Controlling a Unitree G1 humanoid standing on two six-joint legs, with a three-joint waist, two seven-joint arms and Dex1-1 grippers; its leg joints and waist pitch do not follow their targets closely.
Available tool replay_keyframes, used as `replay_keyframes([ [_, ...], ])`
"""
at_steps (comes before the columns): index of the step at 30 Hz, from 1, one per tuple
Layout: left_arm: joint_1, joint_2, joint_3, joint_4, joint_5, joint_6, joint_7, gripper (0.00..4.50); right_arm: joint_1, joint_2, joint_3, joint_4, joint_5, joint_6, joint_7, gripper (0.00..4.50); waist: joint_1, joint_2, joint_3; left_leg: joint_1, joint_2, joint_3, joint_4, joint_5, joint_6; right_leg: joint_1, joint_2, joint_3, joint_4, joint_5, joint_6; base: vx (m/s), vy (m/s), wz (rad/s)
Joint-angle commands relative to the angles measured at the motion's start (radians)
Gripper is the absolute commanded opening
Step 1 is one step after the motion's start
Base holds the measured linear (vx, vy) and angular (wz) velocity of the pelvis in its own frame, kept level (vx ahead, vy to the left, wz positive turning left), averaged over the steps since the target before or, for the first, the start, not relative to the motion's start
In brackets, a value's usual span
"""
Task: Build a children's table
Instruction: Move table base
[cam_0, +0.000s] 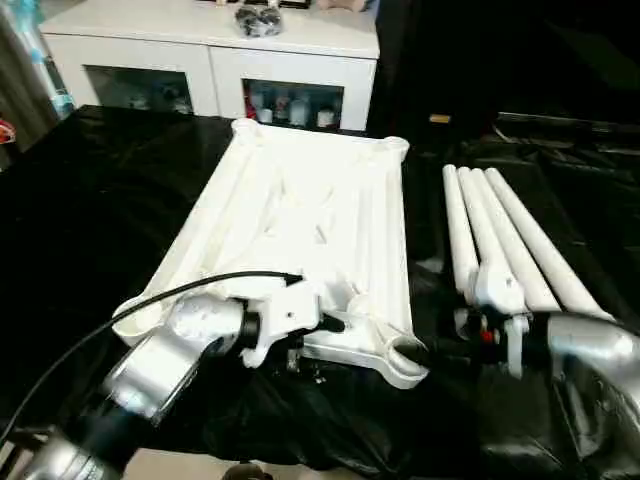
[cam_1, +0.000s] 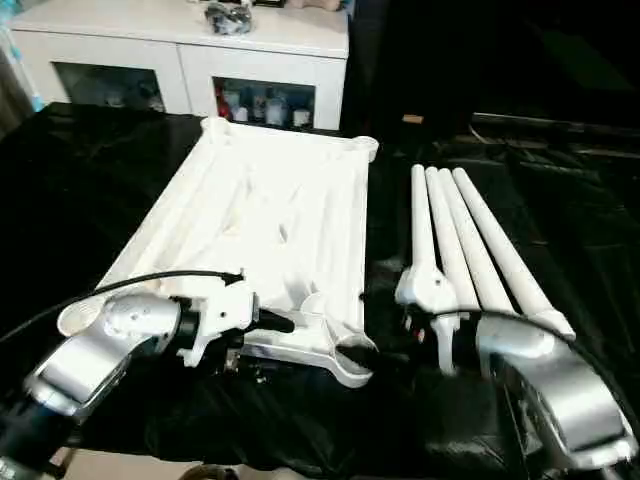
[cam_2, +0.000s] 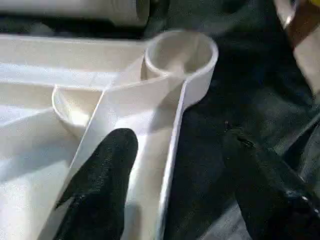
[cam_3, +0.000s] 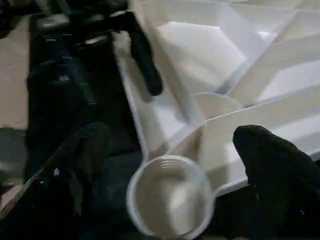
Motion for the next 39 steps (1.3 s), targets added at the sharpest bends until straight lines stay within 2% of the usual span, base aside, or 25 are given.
replay_keyframes([
  [1,-0.027,0.012,-0.025,0.031,0.036,-0.017,-0.016,2.75,0.009,-0.019,0.002,-0.023,0.001,0.003,0.008,4.42,0.0,0.005,-0.051,0.026,0.034,-0.007,-0.064,-0.311,-0.009,0.025,-0.07,0.037,-0.086,-0.151,-0.165,0.0,0.0,0.0],
  [2,-0.032,0.014,-0.028,0.038,0.038,-0.012,-0.019,2.56,0.012,-0.022,0.003,-0.025,0.001,0.003,0.009,4.42,0.003,0.014,-0.051,0.026,0.033,-0.007,-0.064,-0.311,-0.008,0.024,-0.073,0.038,-0.087,-0.168,-0.167,0.0,0.0,0.0],
  [3,-0.039,0.015,-0.029,0.047,0.037,-0.008,-0.026,2.56,0.016,-0.025,0.002,-0.028,0.0,0.003,0.011,4.42,0.001,0.011,-0.05,0.026,0.034,-0.006,-0.064,-0.315,-0.007,0.023,-0.072,0.038,-0.09,-0.179,-0.167,0.0,0.0,0.0],
  [4,-0.048,0.016,-0.03,0.059,0.033,-0.005,-0.039,2.46,0.021,-0.028,0.0,-0.032,0.0,0.003,0.013,4.42,0.002,0.014,-0.052,0.027,0.034,-0.005,-0.062,-0.311,-0.005,0.023,-0.072,0.039,-0.09,-0.178,-0.174,0.0,0.0,0.0],
  [5,-0.051,0.015,-0.03,0.06,0.032,0.002,-0.04,2.39,0.024,-0.027,0.0,-0.035,0.001,0.004,0.011,4.42,0.004,0.025,-0.053,0.024,0.033,-0.007,-0.061,-0.302,-0.004,0.024,-0.073,0.038,-0.086,-0.172,-0.179,0.0,0.0,0.0],
  [6,-0.057,0.014,-0.029,0.065,0.033,0.015,-0.041,2.15,0.031,-0.025,-0.002,-0.04,0.004,0.007,0.008,4.42,0.001,0.019,-0.053,0.023,0.033,-0.006,-0.061,-0.294,0.0,0.025,-0.071,0.037,-0.086,-0.162,-0.181,0.0,0.0,0.0],
  [7,-0.061,0.012,-0.029,0.067,0.033,0.023,-0.041,2.15,0.034,-0.024,-0.002,-0.043,0.004,0.008,0.006,4.42,0.001,0.019,-0.053,0.022,0.033,-0.006,-0.061,-0.288,0.002,0.026,-0.071,0.037,-0.086,-0.158,-0.182,0.0,0.0,0.0],
  [8,-0.064,0.01,-0.028,0.068,0.033,0.038,-0.039,2.15,0.038,-0.022,-0.002,-0.047,0.004,0.009,0.004,4.42,0.001,0.024,-0.054,0.022,0.032,-0.005,-0.058,-0.281,0.006,0.025,-0.07,0.038,-0.086,-0.151,-0.185,0.0,0.0,0.0],
  [9,-0.07,0.005,-0.028,0.069,0.029,0.058,-0.04,2.07,0.044,-0.02,-0.001,-0.054,0.006,0.012,0.0,4.42,0.003,0.034,-0.055,0.023,0.032,-0.007,-0.058,-0.279,0.005,0.024,-0.072,0.037,-0.084,-0.151,-0.187,0.0,0.0,0.0],
  [10,-0.074,0.001,-0.028,0.07,0.026,0.07,-0.041,1.92,0.047,-0.019,0.001,-0.058,0.006,0.014,-0.001,4.42,0.002,0.032,-0.055,0.023,0.032,-0.006,-0.057,-0.278,0.006,0.024,-0.071,0.037,-0.085,-0.149,-0.19,0.0,0.0,0.0],
  [11,-0.079,-0.004,-0.028,0.075,0.026,0.075,-0.044,1.92,0.051,-0.018,0.002,-0.063,0.004,0.015,-0.003,4.42,0.003,0.037,-0.055,0.023,0.032,-0.006,-0.057,-0.279,0.006,0.024,-0.07,0.037,-0.085,-0.151,-0.192,0.0,0.0,0.0],
  [12,-0.083,-0.007,-0.027,0.08,0.027,0.075,-0.046,1.83,0.054,-0.019,0.003,-0.066,0.003,0.016,-0.003,4.42,0.002,0.034,-0.055,0.023,0.032,-0.005,-0.057,-0.281,0.006,0.024,-0.07,0.037,-0.087,-0.152,-0.192,0.0,0.0,0.0],
  [13,-0.087,-0.011,-0.026,0.087,0.029,0.077,-0.049,1.75,0.057,-0.019,0.004,-0.068,0.001,0.016,-0.004,4.42,0.003,0.04,-0.055,0.023,0.032,-0.007,-0.058,-0.285,0.005,0.024,-0.07,0.036,-0.086,-0.159,-0.192,0.0,0.0,0.0],
  [14,-0.09,-0.013,-0.026,0.091,0.031,0.08,-0.05,1.7,0.059,-0.02,0.005,-0.07,0.0,0.015,-0.004,4.42,0.002,0.036,-0.054,0.023,0.031,-0.006,-0.058,-0.291,0.006,0.024,-0.069,0.037,-0.088,-0.168,-0.189,0.0,0.0,0.0],
  [16,-0.095,-0.013,-0.028,0.098,0.036,0.076,-0.055,1.4,0.064,-0.02,0.005,-0.073,0.0,0.014,-0.005,4.42,0.002,0.037,-0.055,0.022,0.031,-0.006,-0.058,-0.291,0.007,0.025,-0.07,0.037,-0.088,-0.172,-0.188,0.0,0.0,0.0],
  [17,-0.098,-0.014,-0.029,0.105,0.04,0.077,-0.054,1.4,0.065,-0.019,0.004,-0.074,0.001,0.014,-0.005,4.42,0.003,0.041,-0.055,0.022,0.031,-0.007,-0.058,-0.292,0.008,0.024,-0.071,0.037,-0.089,-0.183,-0.186,0.0,0.0,0.0],
  [20,-0.104,-0.013,-0.038,0.119,0.054,0.085,-0.053,1.27,0.066,-0.016,0.005,-0.078,0.001,0.016,-0.008,4.42,0.002,0.041,-0.054,0.023,0.031,-0.007,-0.059,-0.298,0.007,0.023,-0.07,0.037,-0.091,-0.196,-0.18,0.0,0.0,0.0],
  [23,-0.104,-0.01,-0.05,0.133,0.079,0.077,-0.047,0.86,0.065,-0.011,0.011,-0.08,-0.004,0.014,-0.014,4.42,0.002,0.043,-0.056,0.022,0.032,-0.007,-0.059,-0.295,0.007,0.022,-0.071,0.037,-0.091,-0.197,-0.176,0.0,0.0,0.0],
  [26,-0.102,-0.012,-0.049,0.137,0.086,0.081,-0.042,0.74,0.066,-0.008,0.016,-0.081,-0.008,0.012,-0.015,4.42,0.002,0.043,-0.056,0.022,0.032,-0.007,-0.059,-0.292,0.007,0.023,-0.072,0.037,-0.091,-0.196,-0.177,0.0,0.0,0.0],
  [27,-0.1,-0.015,-0.047,0.137,0.09,0.098,-0.03,0.51,0.066,-0.007,0.02,-0.082,-0.011,0.01,-0.016,4.42,0.002,0.044,-0.056,0.021,0.033,-0.007,-0.06,-0.295,0.007,0.022,-0.072,0.037,-0.091,-0.198,-0.179,0.0,0.0,0.0],
  [32,-0.091,-0.026,-0.022,0.124,0.091,0.152,0.011,0.17,0.063,-0.004,0.024,-0.084,-0.013,0.012,-0.019,4.42,0.002,0.045,-0.055,0.022,0.033,-0.008,-0.062,-0.311,0.001,0.021,-0.072,0.037,-0.092,-0.224,-0.176,0.0,0.0,0.0],
  [34,-0.08,-0.033,-0.006,0.103,0.083,0.189,0.034,0.1,0.062,-0.003,0.023,-0.084,-0.012,0.011,-0.021,4.42,-0.001,0.043,-0.054,0.018,0.032,-0.01,-0.064,-0.306,0.001,0.025,-0.073,0.036,-0.092,-0.219,-0.173,0.0,0.0,0.0],
  [36,-0.042,-0.045,0.034,0.037,0.069,0.273,0.09,0.02,0.06,-0.003,0.025,-0.08,-0.018,0.006,-0.025,4.42,-0.008,0.04,-0.056,0.008,0.031,-0.012,-0.063,-0.275,0.002,0.034,-0.073,0.033,-0.085,-0.179,-0.173,0.0,0.0,0.0],
  [38,0.002,-0.049,0.056,-0.024,0.064,0.308,0.127,0.02,0.057,-0.002,0.024,-0.076,-0.02,0.004,-0.026,4.42,-0.014,0.038,-0.055,0.007,0.027,-0.011,-0.061,-0.263,0.011,0.032,-0.071,0.03,-0.087,-0.173,-0.169,0.0,0.0,0.0],
  [39,0.007,-0.049,0.058,-0.03,0.063,0.311,0.13,0.02,0.057,-0.002,0.024,-0.076,-0.02,0.004,-0.026,4.42,-0.019,0.033,-0.056,0.007,0.026,-0.01,-0.058,-0.249,0.017,0.033,-0.071,0.031,-0.087,-0.168,-0.169,0.0,0.0,0.0],
])
